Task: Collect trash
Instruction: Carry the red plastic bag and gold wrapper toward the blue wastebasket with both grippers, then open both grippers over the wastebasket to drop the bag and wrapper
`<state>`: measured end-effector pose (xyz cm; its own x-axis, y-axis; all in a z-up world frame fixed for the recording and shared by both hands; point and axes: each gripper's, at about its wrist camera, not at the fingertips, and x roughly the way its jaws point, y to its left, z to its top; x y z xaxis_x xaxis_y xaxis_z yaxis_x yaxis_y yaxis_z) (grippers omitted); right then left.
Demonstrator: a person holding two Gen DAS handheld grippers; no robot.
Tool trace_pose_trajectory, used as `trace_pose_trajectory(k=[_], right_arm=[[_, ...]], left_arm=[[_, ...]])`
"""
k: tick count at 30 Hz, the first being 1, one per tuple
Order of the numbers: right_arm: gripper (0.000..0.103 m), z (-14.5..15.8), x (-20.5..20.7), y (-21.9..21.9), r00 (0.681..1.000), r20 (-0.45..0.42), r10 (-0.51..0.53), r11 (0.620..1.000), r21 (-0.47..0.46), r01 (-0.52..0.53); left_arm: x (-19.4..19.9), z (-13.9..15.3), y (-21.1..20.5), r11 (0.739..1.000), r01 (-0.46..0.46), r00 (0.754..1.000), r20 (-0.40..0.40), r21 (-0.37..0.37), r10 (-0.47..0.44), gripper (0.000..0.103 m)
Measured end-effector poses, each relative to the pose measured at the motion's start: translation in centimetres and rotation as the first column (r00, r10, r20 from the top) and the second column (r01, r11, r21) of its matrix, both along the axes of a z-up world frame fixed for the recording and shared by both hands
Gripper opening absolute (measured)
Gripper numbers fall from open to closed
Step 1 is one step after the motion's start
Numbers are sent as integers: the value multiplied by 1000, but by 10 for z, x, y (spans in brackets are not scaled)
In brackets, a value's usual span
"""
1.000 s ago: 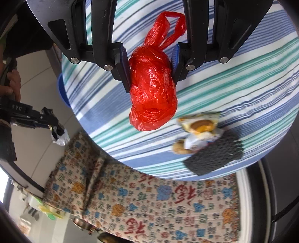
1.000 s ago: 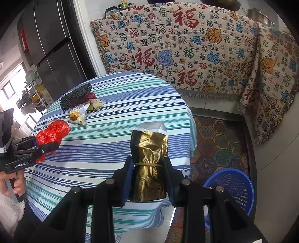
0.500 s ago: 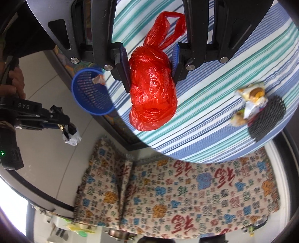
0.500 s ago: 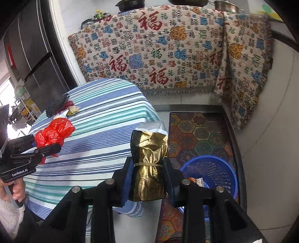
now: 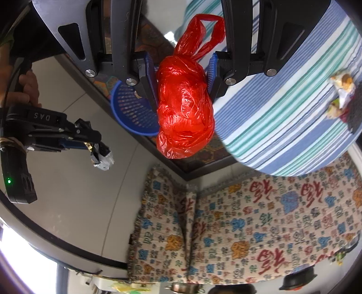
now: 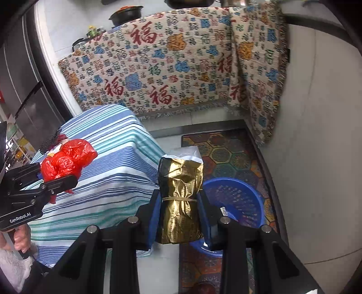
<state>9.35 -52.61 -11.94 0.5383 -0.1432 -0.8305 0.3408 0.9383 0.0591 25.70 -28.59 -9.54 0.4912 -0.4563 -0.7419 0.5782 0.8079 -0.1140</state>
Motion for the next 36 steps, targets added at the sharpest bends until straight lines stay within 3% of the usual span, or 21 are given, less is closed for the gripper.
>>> trace_pose_trajectory(k=[6, 12, 23, 25, 27, 28, 32, 36], right_arm=[[33, -7, -18, -32, 996, -28, -90, 995, -36, 89], [33, -34, -18, -61, 987, -104, -122, 991, -69, 115], [33, -68, -6, -99, 986, -113, -127, 991, -44, 123], [36, -76, -3, -103, 985, -124, -116, 993, -48, 111], [48, -83, -1, -104, 987, -126, -95, 995, -53, 89], [59, -87, -1, -105, 988, -126, -94, 994, -64, 86], [59, -90, 0, -106, 987, -136, -84, 992, -101, 70], [59, -71, -5, -104, 993, -70, -99, 985, -146, 88]], left_arm=[[9, -16, -54, 997, 62, 996, -65, -40, -64, 37], [28, -43, -108, 993, 95, 983, -148, -72, -105, 38], [68, -84, -153, 990, 90, 965, -235, -108, -114, 39], [75, -91, -157, 990, 84, 962, -250, -117, -111, 46], [84, -98, -160, 986, 75, 955, -274, -149, -114, 73], [87, -100, -161, 984, 68, 954, -279, -164, -112, 75], [98, -104, -166, 980, 57, 948, -298, -191, -113, 75], [96, -85, -158, 971, 47, 958, -266, -233, -110, 75]])
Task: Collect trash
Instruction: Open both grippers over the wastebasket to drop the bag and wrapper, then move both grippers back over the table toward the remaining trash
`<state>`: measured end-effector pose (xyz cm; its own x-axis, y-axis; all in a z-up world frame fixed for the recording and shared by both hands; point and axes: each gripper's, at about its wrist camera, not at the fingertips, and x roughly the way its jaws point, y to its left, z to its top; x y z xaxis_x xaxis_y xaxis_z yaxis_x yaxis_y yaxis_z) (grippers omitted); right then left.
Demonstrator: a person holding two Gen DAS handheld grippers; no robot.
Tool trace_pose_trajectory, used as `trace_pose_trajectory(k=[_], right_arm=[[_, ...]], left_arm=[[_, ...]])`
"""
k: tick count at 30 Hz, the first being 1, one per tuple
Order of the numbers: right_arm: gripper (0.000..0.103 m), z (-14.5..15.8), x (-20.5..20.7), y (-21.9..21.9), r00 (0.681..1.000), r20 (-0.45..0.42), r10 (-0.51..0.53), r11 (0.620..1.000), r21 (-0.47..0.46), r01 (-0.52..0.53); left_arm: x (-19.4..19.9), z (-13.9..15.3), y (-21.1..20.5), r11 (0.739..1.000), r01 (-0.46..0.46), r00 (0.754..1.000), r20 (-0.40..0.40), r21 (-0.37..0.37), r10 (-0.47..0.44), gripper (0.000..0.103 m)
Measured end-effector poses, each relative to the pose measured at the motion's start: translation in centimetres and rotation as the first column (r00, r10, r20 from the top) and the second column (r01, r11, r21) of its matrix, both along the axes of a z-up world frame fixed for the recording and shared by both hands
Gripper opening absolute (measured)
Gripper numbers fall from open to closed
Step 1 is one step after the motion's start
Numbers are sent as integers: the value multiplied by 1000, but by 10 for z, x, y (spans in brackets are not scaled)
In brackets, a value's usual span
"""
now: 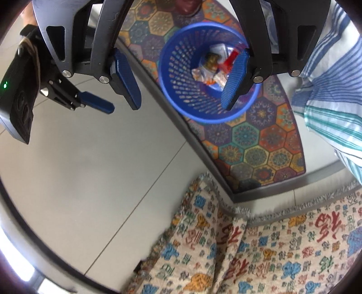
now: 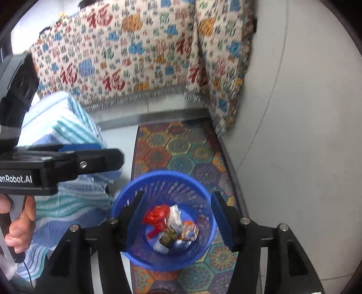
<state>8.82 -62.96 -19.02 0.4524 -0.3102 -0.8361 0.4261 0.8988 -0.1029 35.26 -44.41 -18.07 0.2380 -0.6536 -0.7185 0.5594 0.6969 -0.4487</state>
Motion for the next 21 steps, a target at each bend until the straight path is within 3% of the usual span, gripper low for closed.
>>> trace_pose_trajectory(k=[4, 9, 14, 18, 21], right_arm=[[59, 34, -3, 13, 993, 115, 0, 999, -51, 6], [66, 69, 11, 51, 977, 207, 56, 995, -93, -37], [71, 75, 44, 118, 963, 226, 146, 989, -48, -138], [71, 51, 76, 190, 947, 163, 277, 958, 28, -285], [71, 29, 99, 247, 916, 95, 389, 918, 50, -394]], left_arm=[[-15, 36, 22, 999, -2, 999, 54, -34, 4, 75], [-51, 68, 80, 1000, -22, 991, 134, -1, 22, 89], [-84, 51, 173, 984, -95, 987, 141, 152, 73, 90], [-101, 26, 257, 946, -170, 982, 131, 275, 139, 90], [-103, 15, 316, 912, -246, 967, 143, 328, 209, 90]])
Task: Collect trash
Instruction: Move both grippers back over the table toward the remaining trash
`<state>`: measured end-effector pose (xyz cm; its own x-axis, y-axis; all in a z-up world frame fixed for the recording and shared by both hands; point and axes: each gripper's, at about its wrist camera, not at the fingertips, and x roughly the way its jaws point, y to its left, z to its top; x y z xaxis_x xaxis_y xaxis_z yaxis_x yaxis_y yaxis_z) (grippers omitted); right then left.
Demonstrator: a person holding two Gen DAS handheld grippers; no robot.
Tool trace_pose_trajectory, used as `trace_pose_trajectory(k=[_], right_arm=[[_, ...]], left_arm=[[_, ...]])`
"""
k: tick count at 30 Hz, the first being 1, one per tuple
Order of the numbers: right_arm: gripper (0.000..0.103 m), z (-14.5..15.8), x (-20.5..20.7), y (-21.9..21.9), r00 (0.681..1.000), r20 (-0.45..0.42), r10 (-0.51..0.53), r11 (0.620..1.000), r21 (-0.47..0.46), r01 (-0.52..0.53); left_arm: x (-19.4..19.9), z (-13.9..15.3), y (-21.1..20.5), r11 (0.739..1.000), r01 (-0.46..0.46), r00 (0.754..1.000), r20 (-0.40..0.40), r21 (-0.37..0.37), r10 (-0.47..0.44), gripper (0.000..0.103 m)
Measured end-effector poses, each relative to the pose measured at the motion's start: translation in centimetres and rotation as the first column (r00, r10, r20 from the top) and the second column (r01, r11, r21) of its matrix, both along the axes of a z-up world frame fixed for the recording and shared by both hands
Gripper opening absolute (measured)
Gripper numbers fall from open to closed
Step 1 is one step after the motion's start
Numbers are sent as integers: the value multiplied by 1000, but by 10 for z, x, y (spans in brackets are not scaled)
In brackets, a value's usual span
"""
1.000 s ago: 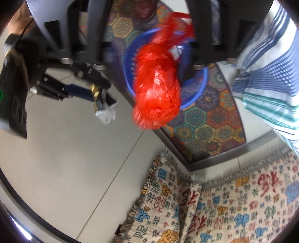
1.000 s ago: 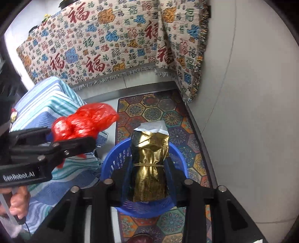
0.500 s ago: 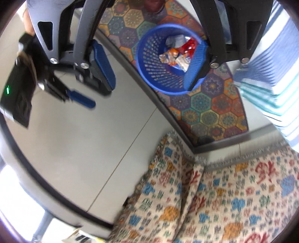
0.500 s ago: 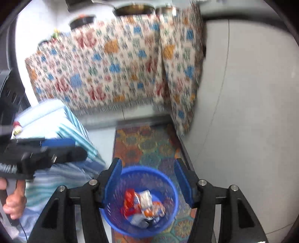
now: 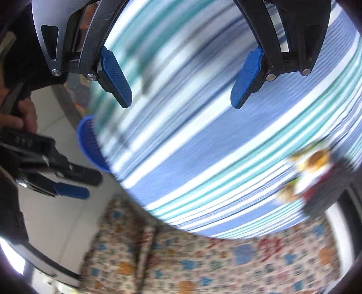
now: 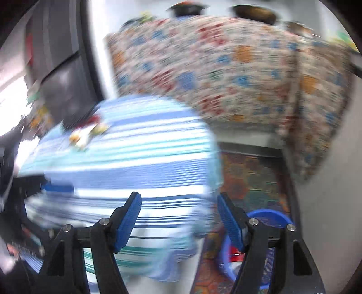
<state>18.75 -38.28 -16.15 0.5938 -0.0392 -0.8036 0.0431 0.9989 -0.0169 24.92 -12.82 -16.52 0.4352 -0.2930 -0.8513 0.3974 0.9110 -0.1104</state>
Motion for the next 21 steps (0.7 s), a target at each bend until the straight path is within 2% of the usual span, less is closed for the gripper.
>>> trace_pose_trajectory(k=[6, 8, 9, 11, 12, 14, 16, 18, 21], right_arm=[[71, -35, 33, 68, 991, -82, 107, 994, 22, -105], [71, -48, 43, 80, 987, -106, 122, 992, 14, -121], [71, -53, 47, 87, 985, -121, 126, 992, 9, -126], [74, -58, 51, 98, 985, -114, 129, 990, -35, -133], [75, -59, 60, 98, 985, -110, 132, 990, -27, -136], [82, -60, 65, 101, 986, -109, 129, 991, -25, -132], [83, -63, 71, 102, 985, -109, 131, 991, -25, -135], [84, -64, 75, 101, 985, -109, 136, 990, -23, -139], [85, -65, 74, 101, 984, -107, 140, 989, -21, -143]], left_arm=[[11, -15, 93, 988, -151, 988, 40, 7, 151, 90], [17, -24, 116, 978, -206, 978, 40, 21, 205, 90], [20, -26, 124, 975, -221, 973, 65, 21, 219, 91], [24, -29, 136, 967, -250, 967, 69, 46, 247, 93], [27, -30, 137, 965, -255, 965, 75, 58, 251, 95], [35, -34, 141, 964, -250, 967, 72, 91, 244, 101], [48, -33, 144, 967, -236, 971, 54, 98, 232, 99], [59, -18, 151, 974, -210, 976, 80, 81, 204, 97], [82, 21, 152, 990, -136, 977, 171, 33, 129, 99]])
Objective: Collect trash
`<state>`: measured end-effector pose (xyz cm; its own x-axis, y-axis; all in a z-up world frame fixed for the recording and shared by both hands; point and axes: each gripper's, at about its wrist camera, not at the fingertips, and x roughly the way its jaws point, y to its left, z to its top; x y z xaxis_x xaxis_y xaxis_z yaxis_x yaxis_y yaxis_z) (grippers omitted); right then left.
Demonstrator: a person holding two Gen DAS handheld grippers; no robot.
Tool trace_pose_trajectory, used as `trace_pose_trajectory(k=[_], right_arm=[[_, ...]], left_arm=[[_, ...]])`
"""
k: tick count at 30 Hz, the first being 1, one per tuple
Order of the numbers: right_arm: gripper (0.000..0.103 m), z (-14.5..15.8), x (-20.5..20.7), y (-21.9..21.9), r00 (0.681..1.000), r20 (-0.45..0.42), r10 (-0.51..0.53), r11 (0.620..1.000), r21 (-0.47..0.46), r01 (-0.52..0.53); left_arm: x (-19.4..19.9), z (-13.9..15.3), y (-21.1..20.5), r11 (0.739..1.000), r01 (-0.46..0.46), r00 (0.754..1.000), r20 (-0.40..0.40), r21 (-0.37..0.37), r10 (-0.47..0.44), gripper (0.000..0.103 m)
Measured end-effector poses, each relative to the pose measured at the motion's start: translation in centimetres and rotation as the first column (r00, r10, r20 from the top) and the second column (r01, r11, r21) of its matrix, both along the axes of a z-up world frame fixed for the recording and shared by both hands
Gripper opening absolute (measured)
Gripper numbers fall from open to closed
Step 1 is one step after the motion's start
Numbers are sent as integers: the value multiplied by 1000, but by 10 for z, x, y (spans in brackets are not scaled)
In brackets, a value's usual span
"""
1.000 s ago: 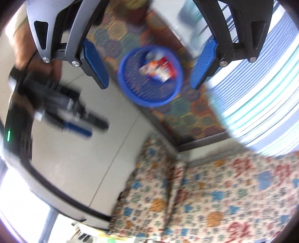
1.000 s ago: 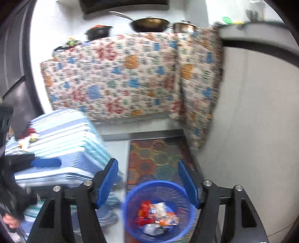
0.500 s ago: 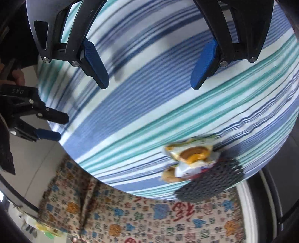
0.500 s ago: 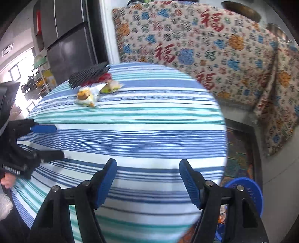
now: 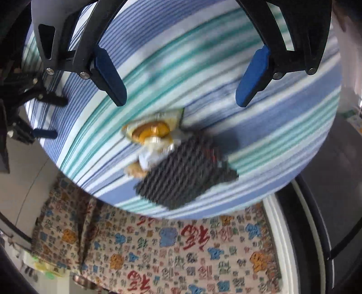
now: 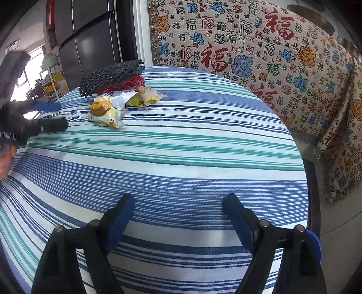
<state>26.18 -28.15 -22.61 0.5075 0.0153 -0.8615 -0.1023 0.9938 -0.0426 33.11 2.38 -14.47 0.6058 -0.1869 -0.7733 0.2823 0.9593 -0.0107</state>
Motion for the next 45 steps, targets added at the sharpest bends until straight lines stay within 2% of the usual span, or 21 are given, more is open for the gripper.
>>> trace_pose_trajectory(k=[2, 4, 6, 7, 8, 9, 13, 14, 15, 19, 23, 26, 29, 32, 34, 36, 38, 39, 40, 41, 45], right_arm=[[85, 0, 0, 0, 1000, 1, 1, 1000, 0, -1], [85, 0, 0, 1, 1000, 1, 1, 1000, 0, -1], [85, 0, 0, 1, 1000, 1, 0, 1000, 0, 0], [85, 0, 0, 1, 1000, 1, 0, 1000, 0, 0], [85, 0, 0, 1, 1000, 1, 0, 1000, 0, 0], [85, 0, -1, 1, 1000, 1, 1, 1000, 1, -1], [85, 0, 1, 1, 1000, 0, 3, 1000, 0, -3], [85, 0, 1, 1, 1000, 0, 3, 1000, -1, -3], [85, 0, 2, 1, 1000, -1, 3, 1000, -1, -3], [85, 1, 2, 1, 1000, -5, 6, 1000, -2, -6], [85, 1, 9, 4, 999, -32, 6, 1000, 6, -6], [85, 5, 19, 9, 999, -32, 17, 996, 93, -14], [85, 9, 35, 24, 999, -9, 52, 989, 142, -50], [85, 6, 54, 45, 995, 5, 97, 983, 158, -96], [85, 3, 69, 60, 992, 18, 123, 978, 170, -124], [85, 1, 83, 74, 989, 27, 144, 971, 188, -146], [85, -3, 94, 84, 988, 36, 149, 969, 195, -153], [83, -5, 98, 88, 988, 31, 152, 968, 196, -156], [70, -9, 101, 91, 987, 19, 160, 967, 200, -160], [34, -14, 103, 94, 985, -4, 172, 965, 202, -168], [26, -12, 95, 96, 985, -22, 172, 968, 187, -165]], left_arm=[[21, 16, -8, 997, 81, 996, 36, 10, -81, 102], [49, 14, -18, 986, 151, 988, 17, 76, -153, 102], [73, 1, -22, 979, 144, 990, -9, 147, -144, 101], [80, -4, -22, 978, 140, 990, -16, 155, -139, 100], [84, -8, -16, 980, 142, 990, -21, 142, -141, 85], [84, -11, -11, 983, 141, 990, -37, 113, -138, 64], [65, -2, 20, 998, 57, 998, -15, 29, -57, 54], [55, 4, 28, 999, 26, 1000, 1, 20, -26, 40], [49, 10, 36, 1000, -7, 1000, -8, 5, 7, 15], [6, 18, 71, 980, -179, 980, -99, -87, 170, 15], [-41, 4, 70, 972, -200, 972, -152, -122, 180, 16], [-66, -7, 69, 970, -195, 973, -154, -148, 172, 21], [-82, -20, 76, 965, -224, 968, -150, -134, 204, 28], [-87, -30, 94, 946, -267, 954, -194, -186, 231, 30], [-89, -31, 102, 942, -276, 951, -200, -193, 238, 49], [-93, -31, 110, 933, -298, 946, -193, -202, 260, 74], [-96, -31, 117, 926, -306, 944, -199, -220, 264, 81], [-96, -32, 120, 924, -311, 942, -203, -223, 268, 82], [-96, -34, 122, 923, -318, 939, -208, -216, 275, 82], [-95, -35, 125, 922, -326, 935, -213, -206, 283, 82], [-92, -37, 133, 912, -351, 924, -233, -210, 302, 82]])
